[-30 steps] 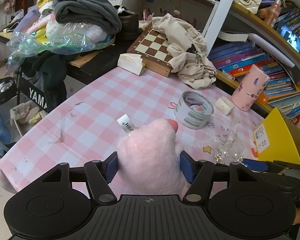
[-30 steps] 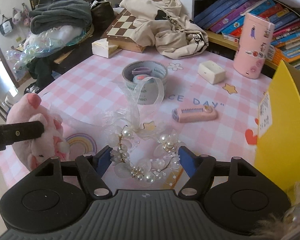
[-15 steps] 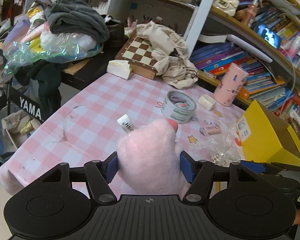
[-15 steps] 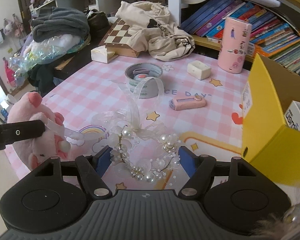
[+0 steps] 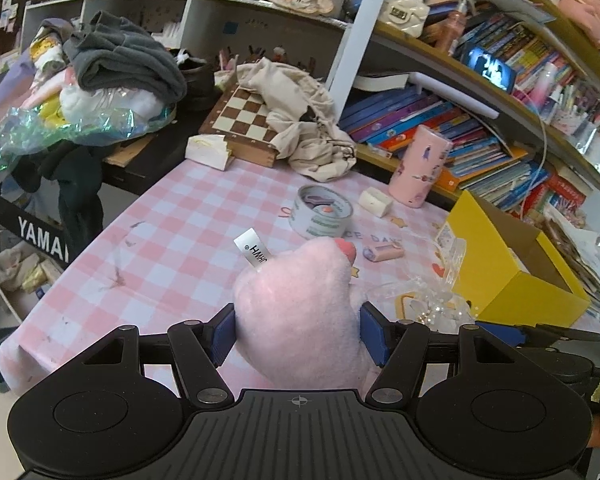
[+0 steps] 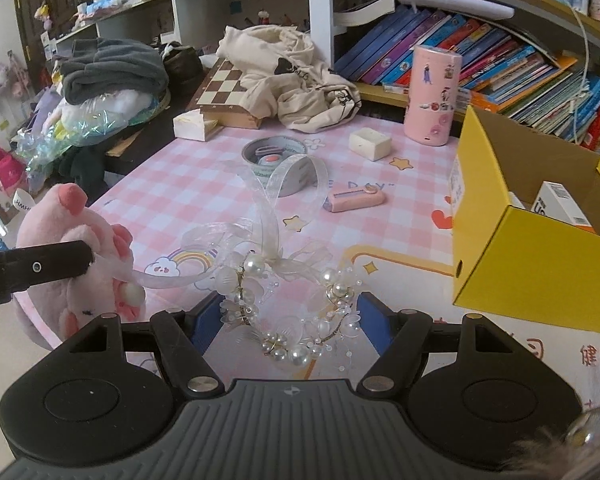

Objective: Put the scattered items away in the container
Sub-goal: 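Carry the plush pig and pearl headband over the yellow box with both grippers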

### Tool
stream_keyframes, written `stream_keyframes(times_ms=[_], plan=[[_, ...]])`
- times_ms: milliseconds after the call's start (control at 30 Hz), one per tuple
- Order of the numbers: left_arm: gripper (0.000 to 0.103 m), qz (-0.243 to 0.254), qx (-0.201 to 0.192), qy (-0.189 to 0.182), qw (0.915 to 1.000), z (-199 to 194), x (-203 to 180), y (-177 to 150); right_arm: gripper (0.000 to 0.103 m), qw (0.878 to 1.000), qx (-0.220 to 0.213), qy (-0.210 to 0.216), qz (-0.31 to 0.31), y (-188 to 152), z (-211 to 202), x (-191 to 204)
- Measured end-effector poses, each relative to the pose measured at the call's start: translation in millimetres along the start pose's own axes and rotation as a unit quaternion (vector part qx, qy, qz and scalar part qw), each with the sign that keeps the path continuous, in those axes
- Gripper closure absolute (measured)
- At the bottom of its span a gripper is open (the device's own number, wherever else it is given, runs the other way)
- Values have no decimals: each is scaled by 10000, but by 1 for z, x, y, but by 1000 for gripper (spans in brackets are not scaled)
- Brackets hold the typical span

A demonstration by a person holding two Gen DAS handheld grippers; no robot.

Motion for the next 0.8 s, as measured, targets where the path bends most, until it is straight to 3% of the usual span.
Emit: stream_keyframes(times_ms=[800], plan=[[40, 387, -153, -673, 9969, -26, -29, -11, 33, 9969, -333, -560, 445, -34, -63, -20]])
Point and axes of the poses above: each gripper's, at about its wrist camera, not at the fingertips, and z roughly the way its jaws point, x to its left, y to its top, the point moved 1 cm from there along z, roughly the way its jaws point, and after that the axes turned 6 degrees about z, right-handed, at the moved point
